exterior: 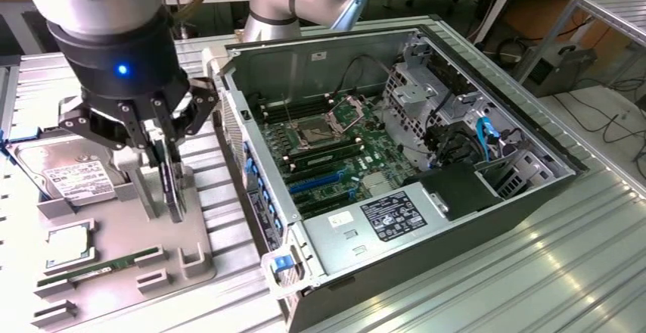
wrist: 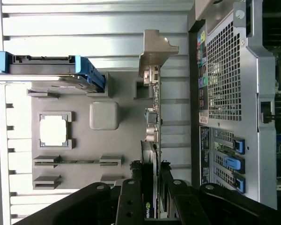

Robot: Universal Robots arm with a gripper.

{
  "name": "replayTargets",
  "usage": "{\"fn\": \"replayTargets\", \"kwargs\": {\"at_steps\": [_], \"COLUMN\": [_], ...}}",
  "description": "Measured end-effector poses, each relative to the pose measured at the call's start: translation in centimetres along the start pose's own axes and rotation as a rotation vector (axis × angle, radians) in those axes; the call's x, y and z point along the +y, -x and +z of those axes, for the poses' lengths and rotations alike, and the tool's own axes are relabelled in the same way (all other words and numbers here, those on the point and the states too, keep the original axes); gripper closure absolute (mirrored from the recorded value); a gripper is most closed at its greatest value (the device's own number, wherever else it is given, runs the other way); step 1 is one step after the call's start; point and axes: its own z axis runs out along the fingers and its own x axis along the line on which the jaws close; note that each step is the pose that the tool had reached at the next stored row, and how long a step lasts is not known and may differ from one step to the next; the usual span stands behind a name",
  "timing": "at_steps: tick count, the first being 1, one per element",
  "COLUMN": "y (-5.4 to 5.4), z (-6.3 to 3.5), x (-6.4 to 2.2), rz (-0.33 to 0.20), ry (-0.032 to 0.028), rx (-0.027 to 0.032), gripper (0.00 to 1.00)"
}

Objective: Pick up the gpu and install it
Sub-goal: 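Pick up the gpu and move the gpu toward the slot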

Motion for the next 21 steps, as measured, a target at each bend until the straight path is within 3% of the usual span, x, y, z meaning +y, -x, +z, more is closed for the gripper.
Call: {"fn": "replayTargets", "kwargs": {"at_steps": [4,6,9,12,14,17,21], "y": [0.4,1.0,1.7,2.8,4.2,5.7,8.2], "z": [-2.11,-3.77,-5.20,-6.84,-7.74,-8.05,-8.08], "x": [-0.18,-0.45,-0.73,-1.00,-1.13,-1.23,-1.29], "rz": [0.000,0.000,-0.001,-0.001,0.000,0.000,0.000], "ry": [0.0004,0.0020,0.0045,0.0105,0.0204,0.0286,0.0339], "rx": [0.0000,0.0000,0.0001,0.0003,0.0006,0.0007,0.0027], "gripper": [0.74,0.74,0.74,0.74,0.74,0.74,0.74]}}
